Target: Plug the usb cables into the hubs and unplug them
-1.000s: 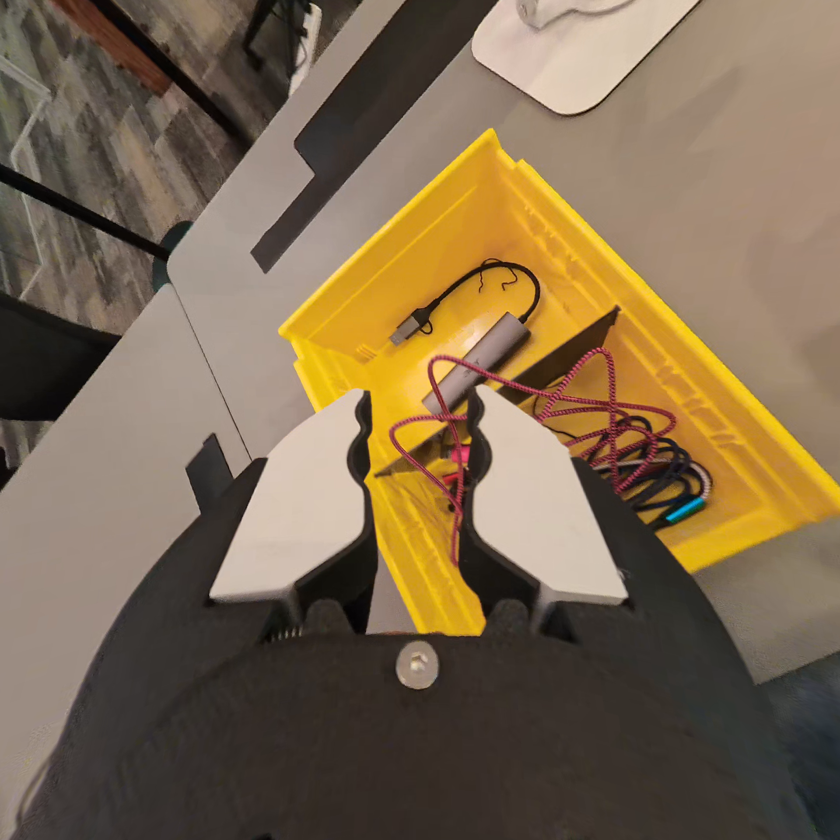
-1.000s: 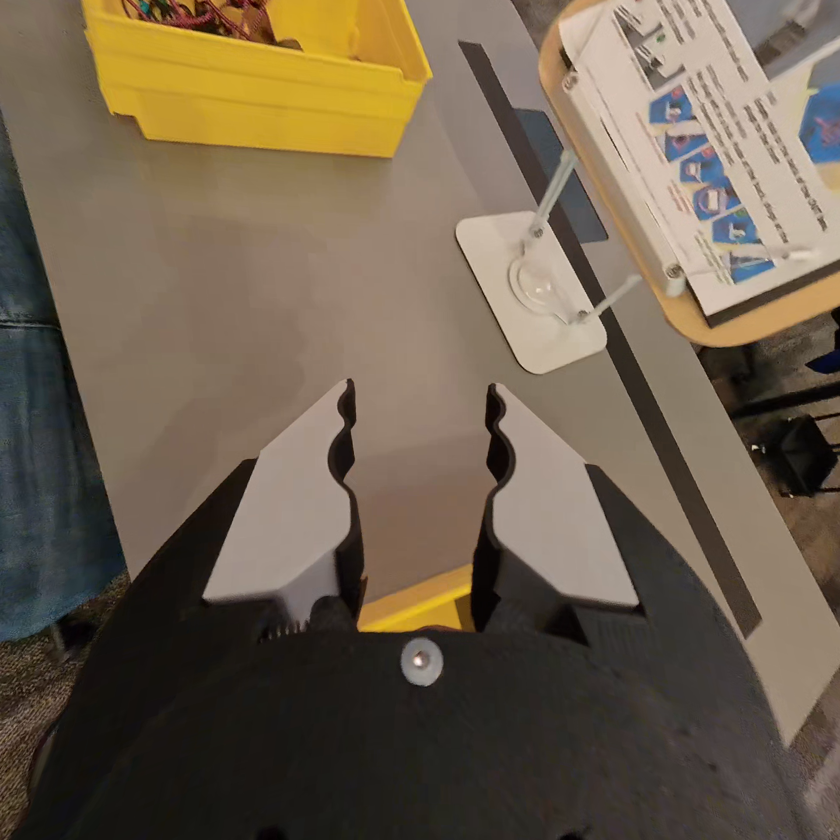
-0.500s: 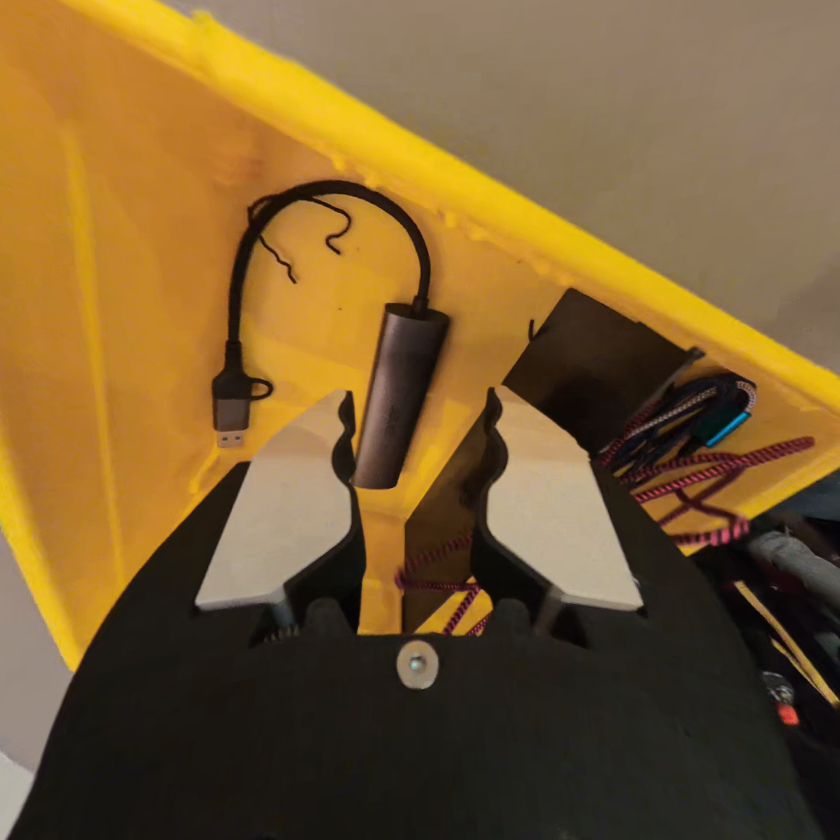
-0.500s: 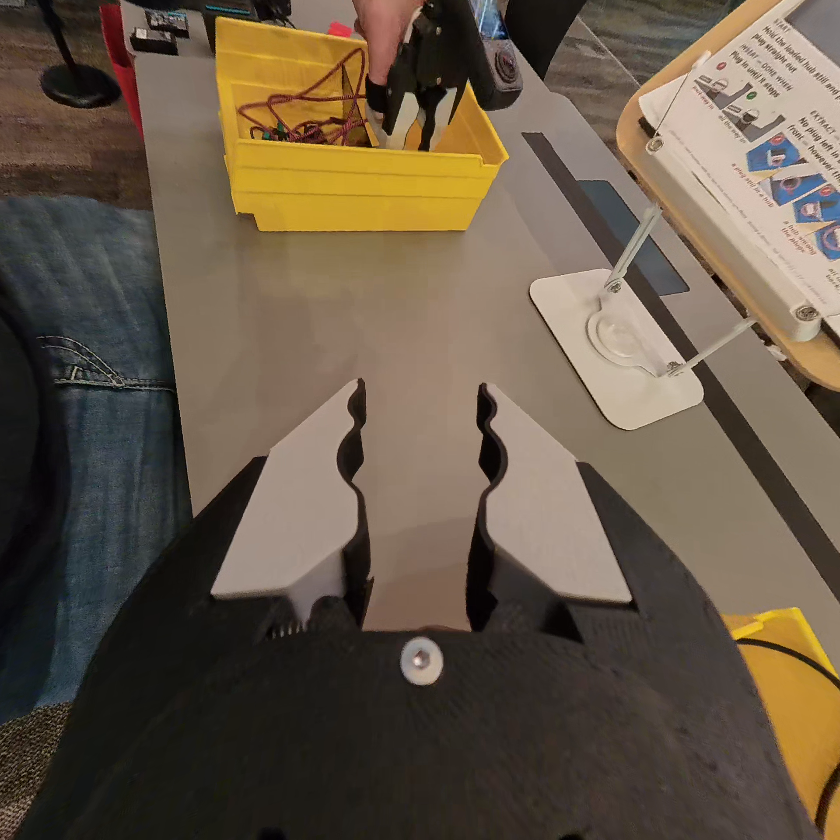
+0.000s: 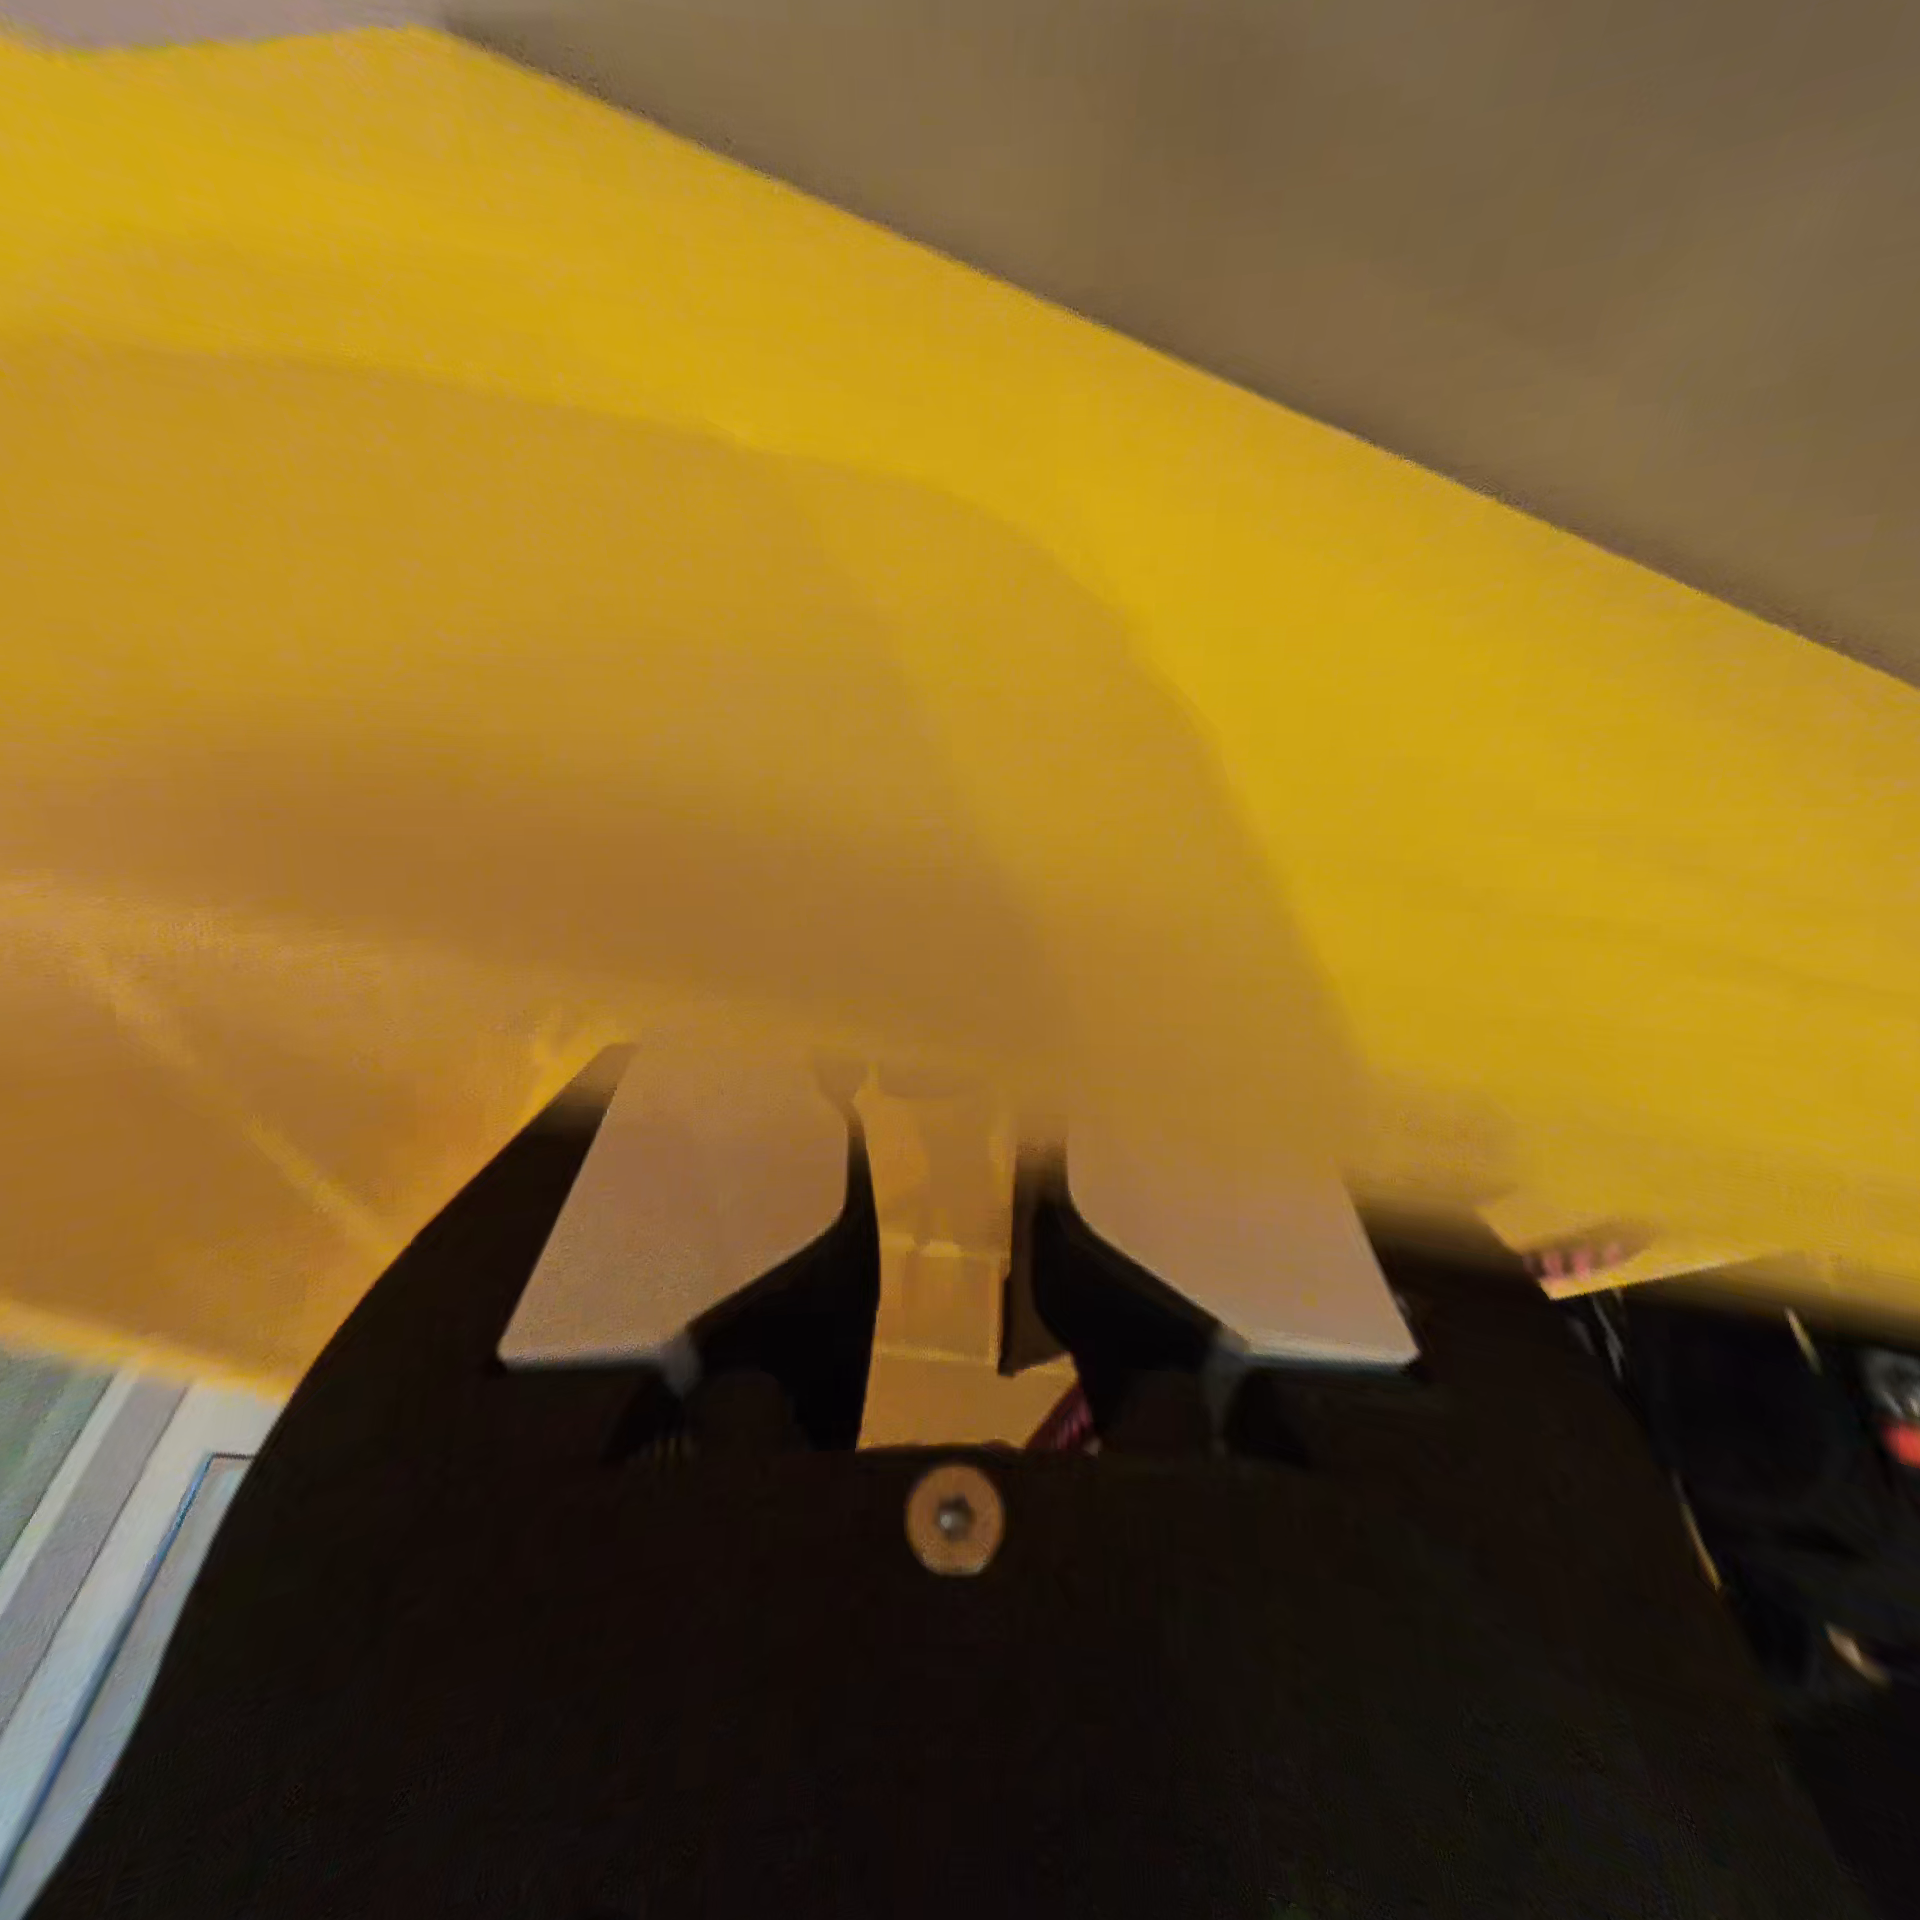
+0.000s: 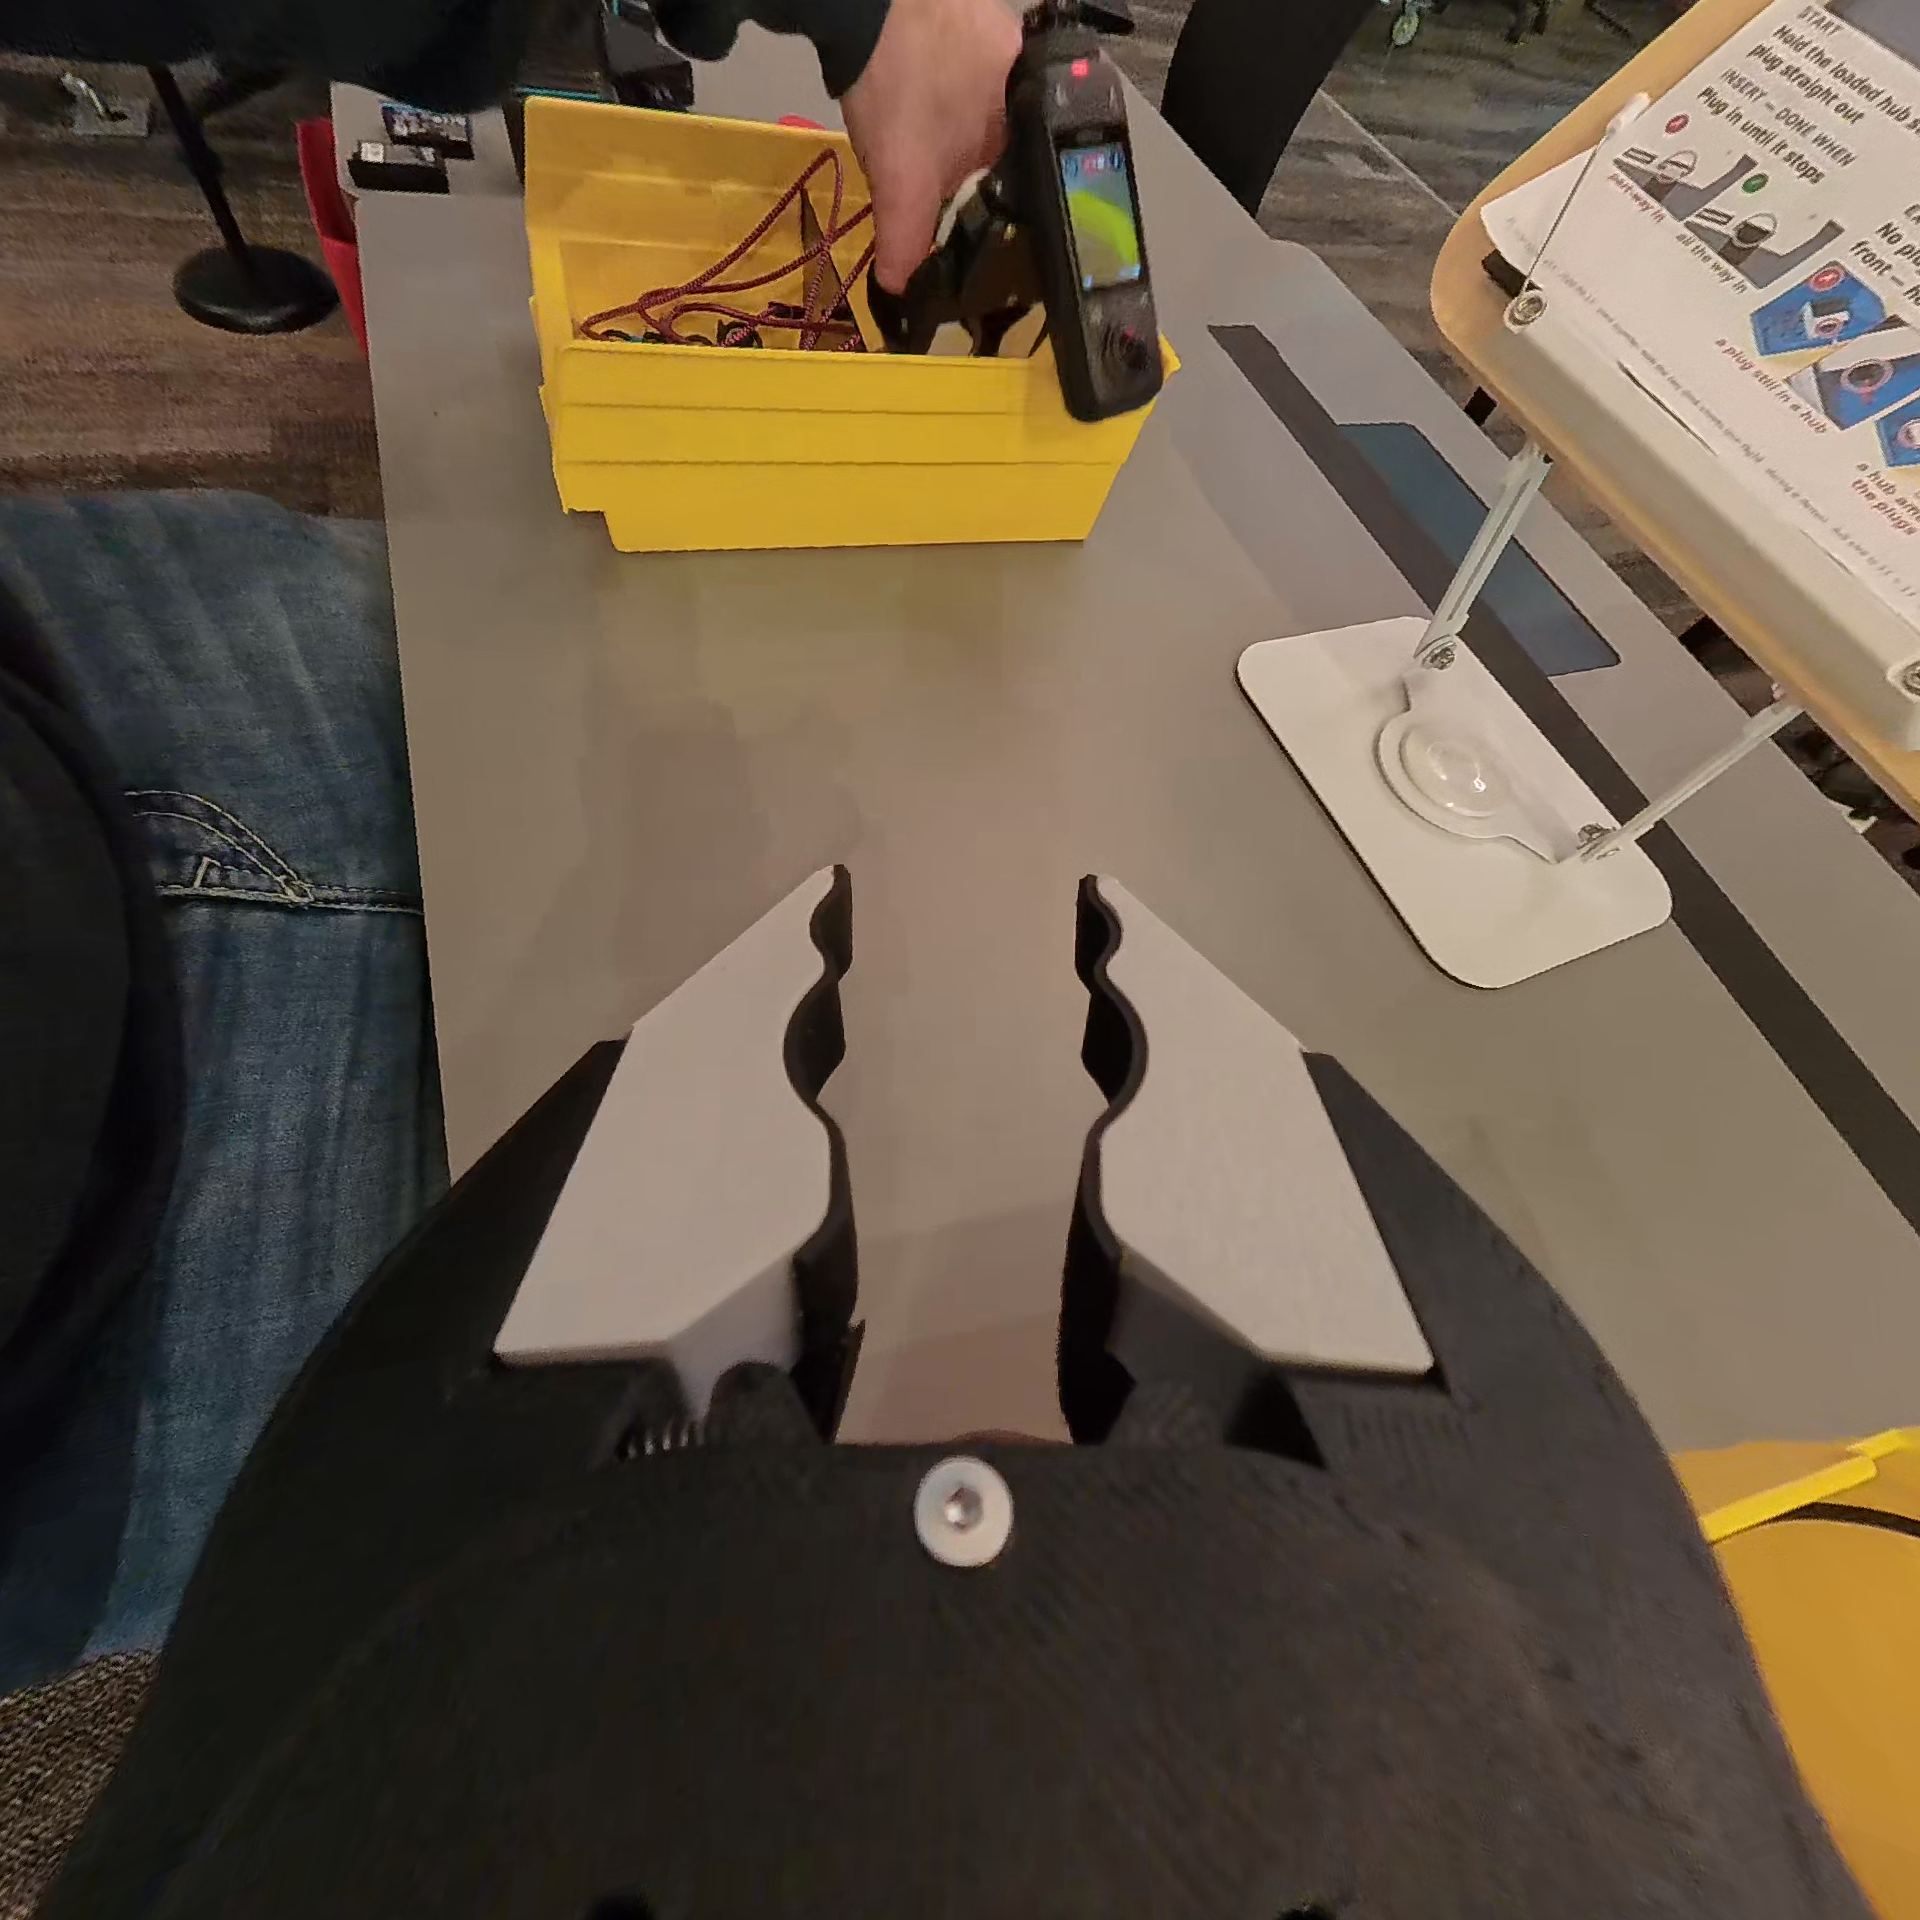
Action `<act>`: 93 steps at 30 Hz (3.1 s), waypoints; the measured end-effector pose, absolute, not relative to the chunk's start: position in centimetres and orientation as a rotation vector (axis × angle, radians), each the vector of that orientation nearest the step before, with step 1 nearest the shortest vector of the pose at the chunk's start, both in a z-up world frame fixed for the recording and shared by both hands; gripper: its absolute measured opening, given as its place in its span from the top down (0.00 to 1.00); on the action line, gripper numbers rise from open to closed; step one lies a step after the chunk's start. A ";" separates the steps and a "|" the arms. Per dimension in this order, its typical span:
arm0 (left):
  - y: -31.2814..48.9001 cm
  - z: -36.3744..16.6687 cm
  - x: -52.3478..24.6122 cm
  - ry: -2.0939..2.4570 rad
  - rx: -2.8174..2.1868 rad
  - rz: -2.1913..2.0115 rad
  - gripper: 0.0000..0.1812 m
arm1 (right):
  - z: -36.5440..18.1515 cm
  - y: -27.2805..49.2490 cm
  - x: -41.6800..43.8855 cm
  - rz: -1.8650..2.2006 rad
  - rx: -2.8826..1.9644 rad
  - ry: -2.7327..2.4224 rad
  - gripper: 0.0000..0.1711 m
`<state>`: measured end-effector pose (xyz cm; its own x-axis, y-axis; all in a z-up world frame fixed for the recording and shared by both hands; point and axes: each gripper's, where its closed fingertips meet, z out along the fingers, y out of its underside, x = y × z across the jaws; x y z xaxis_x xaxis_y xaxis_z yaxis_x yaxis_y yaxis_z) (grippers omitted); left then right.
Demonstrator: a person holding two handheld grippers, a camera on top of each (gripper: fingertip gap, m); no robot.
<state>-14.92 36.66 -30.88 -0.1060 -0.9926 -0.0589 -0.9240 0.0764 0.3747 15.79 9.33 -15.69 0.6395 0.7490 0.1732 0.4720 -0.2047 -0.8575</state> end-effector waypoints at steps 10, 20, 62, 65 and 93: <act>34.2 -16.2 -11.7 -2.493 2.290 -0.126 0.83 | -13.9 10.2 12.7 0.471 -1.750 -0.923 0.72; 21.0 -12.8 -3.7 -2.758 1.724 0.438 0.83 | -11.7 12.0 5.9 0.286 -1.514 -1.136 0.57; 18.6 -14.9 7.4 -3.717 1.623 -0.320 0.91 | -12.9 14.4 8.4 -0.590 -1.372 -1.371 0.88; 18.1 -15.2 8.1 -3.779 1.531 -0.270 0.91 | -13.6 14.6 8.5 -0.547 -1.375 -1.401 0.89; 17.1 -14.0 8.3 -3.783 1.543 0.260 0.91 | -12.6 14.2 10.2 -0.256 -1.384 -1.374 0.92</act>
